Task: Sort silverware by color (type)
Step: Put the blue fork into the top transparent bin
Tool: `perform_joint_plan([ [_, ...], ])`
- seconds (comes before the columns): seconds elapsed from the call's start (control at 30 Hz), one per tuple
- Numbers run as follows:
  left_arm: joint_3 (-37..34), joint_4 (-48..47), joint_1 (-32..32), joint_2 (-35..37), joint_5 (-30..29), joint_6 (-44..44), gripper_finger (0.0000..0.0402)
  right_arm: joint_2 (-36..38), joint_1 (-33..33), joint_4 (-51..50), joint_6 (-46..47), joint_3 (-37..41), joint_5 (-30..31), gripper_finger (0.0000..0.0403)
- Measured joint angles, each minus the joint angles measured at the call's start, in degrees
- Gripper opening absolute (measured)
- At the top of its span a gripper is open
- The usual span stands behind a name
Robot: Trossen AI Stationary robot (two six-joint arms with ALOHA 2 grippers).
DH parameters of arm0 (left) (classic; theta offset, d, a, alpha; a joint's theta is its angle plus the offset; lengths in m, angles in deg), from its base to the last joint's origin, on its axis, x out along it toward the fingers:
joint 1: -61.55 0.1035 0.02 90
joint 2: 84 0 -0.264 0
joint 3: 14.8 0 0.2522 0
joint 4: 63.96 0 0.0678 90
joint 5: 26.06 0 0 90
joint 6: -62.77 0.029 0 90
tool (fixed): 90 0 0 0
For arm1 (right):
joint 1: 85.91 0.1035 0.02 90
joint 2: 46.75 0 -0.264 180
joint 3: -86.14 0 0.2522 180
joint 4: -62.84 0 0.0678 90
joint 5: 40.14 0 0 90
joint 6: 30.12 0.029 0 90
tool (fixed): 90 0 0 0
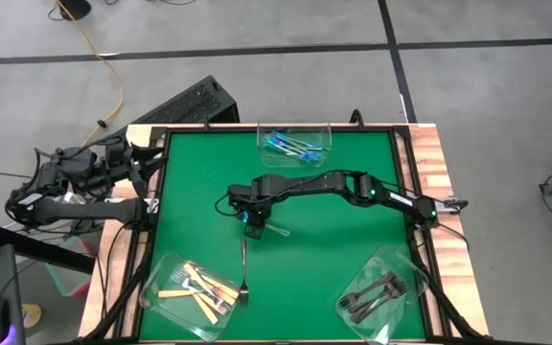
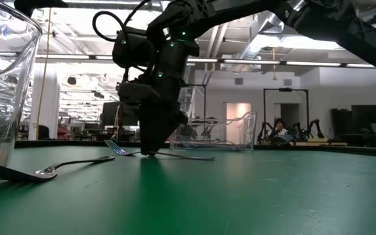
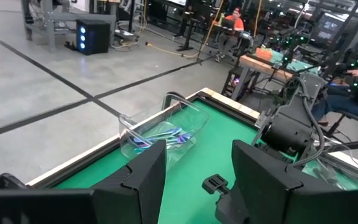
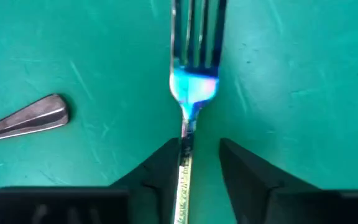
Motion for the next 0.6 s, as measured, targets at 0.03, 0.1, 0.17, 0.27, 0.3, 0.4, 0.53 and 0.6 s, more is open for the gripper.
perform_joint_plan([
  [0.03,0.0,0.0,0.0,0.0,-0.1,0.2,0.0167,0.0,-0.1,-0.2,0.0,0.0,0.0,0.0135],
  [0.1,0.0,0.0,0.0,0.0,-0.2,0.5,0.0167,0.0,0.0,0.1,0.2,0.9,0.6,0.0108],
  [0.17,0.0,0.0,0.0,0.0,-0.2,0.5,0.0167,0.1,0.1,0.8,0.5,1.8,1.1,0.0084],
  [0.27,0.0,0.0,0.0,0.0,-0.2,0.9,0.0167,0.1,0.0,0.4,0.8,2.0,1.0,0.0054],
  [0.3,0.0,0.0,0.0,0.0,-0.2,0.9,0.0167,0.1,0.1,0.3,0.8,2.0,1.0,0.0045],
  [0.4,0.0,0.0,0.0,0.0,-0.2,0.9,0.0167,0.1,0.1,0.0,0.8,2.1,1.0,0.0021],
  [0.53,0.0,0.0,0.0,0.0,-0.2,0.9,0.0167,0.0,0.2,-1.3,0.8,0.9,0.9,0.0008],
  [0.6,0.0,0.0,0.0,0.0,-0.2,0.9,0.0167,-0.1,0.2,-2.2,0.9,-0.5,0.8,0.0008],
])
